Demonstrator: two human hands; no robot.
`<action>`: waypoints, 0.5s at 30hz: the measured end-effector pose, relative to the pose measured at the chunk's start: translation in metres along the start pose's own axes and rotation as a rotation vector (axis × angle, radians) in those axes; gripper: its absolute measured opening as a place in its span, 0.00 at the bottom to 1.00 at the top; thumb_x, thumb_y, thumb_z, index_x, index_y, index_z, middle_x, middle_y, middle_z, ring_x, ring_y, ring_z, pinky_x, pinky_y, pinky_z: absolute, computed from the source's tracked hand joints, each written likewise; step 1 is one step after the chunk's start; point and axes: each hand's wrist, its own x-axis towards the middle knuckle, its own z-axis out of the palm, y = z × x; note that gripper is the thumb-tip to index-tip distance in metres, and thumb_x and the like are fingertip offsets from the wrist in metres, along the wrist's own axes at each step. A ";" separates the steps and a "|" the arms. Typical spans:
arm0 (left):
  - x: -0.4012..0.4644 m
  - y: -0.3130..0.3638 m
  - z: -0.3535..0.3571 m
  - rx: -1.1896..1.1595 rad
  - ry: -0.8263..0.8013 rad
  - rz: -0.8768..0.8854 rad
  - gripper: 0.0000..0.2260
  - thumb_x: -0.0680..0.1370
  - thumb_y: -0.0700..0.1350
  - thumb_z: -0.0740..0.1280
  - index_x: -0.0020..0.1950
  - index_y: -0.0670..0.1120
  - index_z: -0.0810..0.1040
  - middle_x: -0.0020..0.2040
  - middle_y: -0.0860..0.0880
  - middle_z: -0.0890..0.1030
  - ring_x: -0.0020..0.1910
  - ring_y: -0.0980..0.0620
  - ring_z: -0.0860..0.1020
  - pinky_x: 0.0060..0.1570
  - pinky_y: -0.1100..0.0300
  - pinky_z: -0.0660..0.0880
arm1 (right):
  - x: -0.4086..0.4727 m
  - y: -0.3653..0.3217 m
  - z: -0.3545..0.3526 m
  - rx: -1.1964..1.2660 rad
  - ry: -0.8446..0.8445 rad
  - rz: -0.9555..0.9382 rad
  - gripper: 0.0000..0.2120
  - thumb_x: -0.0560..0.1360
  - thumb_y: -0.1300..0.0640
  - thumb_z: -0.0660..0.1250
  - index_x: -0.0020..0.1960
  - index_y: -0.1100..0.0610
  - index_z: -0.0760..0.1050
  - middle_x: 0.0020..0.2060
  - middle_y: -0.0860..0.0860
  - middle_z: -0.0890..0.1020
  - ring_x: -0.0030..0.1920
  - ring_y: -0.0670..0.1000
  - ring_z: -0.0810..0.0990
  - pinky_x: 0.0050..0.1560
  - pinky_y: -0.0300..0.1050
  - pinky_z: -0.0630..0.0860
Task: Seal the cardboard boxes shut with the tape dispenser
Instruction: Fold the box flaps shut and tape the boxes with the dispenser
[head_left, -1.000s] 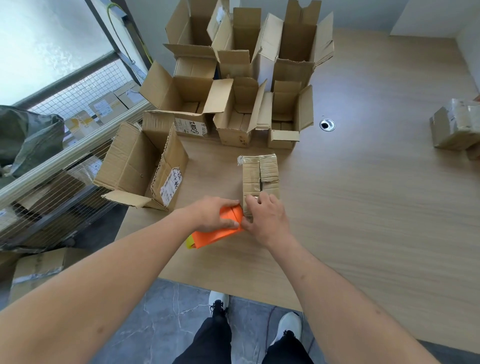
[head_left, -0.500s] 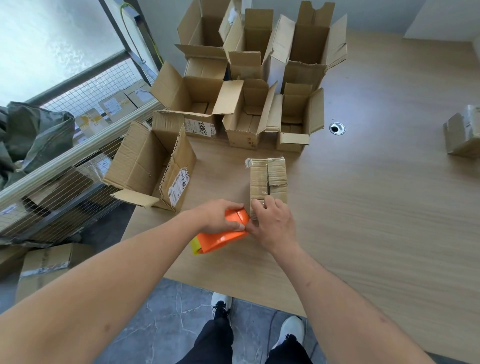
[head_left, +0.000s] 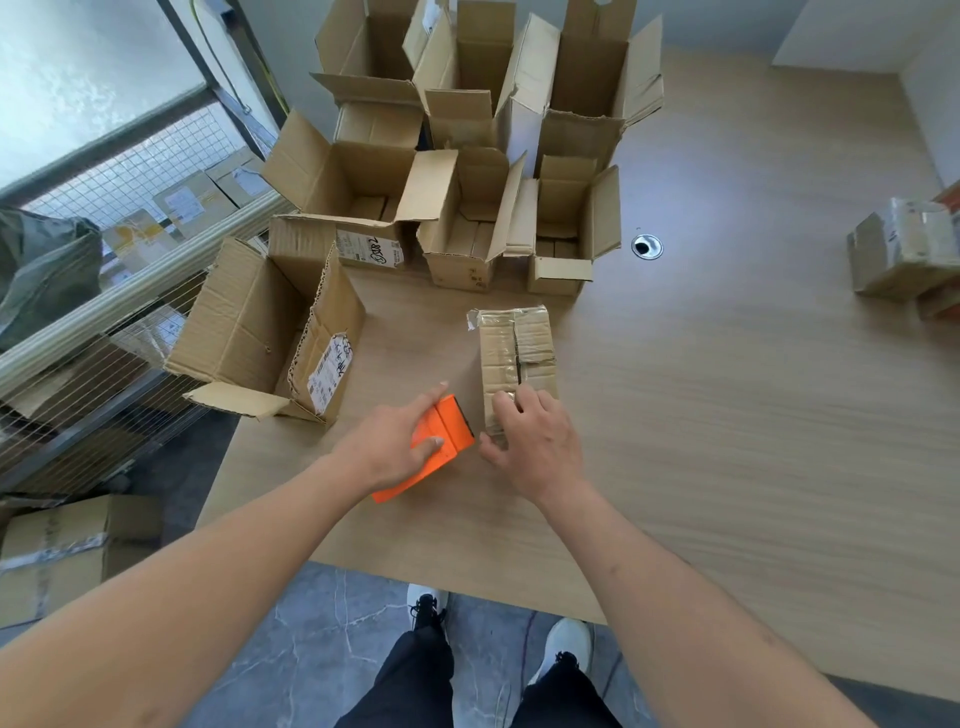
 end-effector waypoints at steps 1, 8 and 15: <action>-0.002 0.000 0.002 0.011 0.011 -0.010 0.33 0.81 0.58 0.65 0.82 0.62 0.51 0.56 0.40 0.81 0.57 0.40 0.78 0.44 0.57 0.65 | 0.000 0.002 -0.001 0.002 0.000 -0.007 0.18 0.66 0.46 0.76 0.48 0.54 0.74 0.42 0.52 0.75 0.41 0.57 0.75 0.41 0.51 0.73; -0.022 -0.011 0.005 0.075 -0.022 0.014 0.23 0.79 0.61 0.64 0.72 0.55 0.68 0.55 0.46 0.83 0.54 0.42 0.80 0.49 0.52 0.76 | -0.001 0.006 -0.008 0.063 -0.027 -0.006 0.20 0.66 0.46 0.78 0.45 0.53 0.70 0.41 0.52 0.74 0.41 0.56 0.75 0.41 0.51 0.74; -0.031 -0.013 -0.019 0.043 0.130 0.055 0.28 0.79 0.58 0.65 0.78 0.63 0.61 0.52 0.47 0.83 0.49 0.43 0.81 0.45 0.52 0.77 | 0.001 0.004 -0.011 0.084 -0.078 0.010 0.19 0.67 0.46 0.78 0.45 0.52 0.70 0.42 0.51 0.75 0.43 0.56 0.75 0.42 0.51 0.74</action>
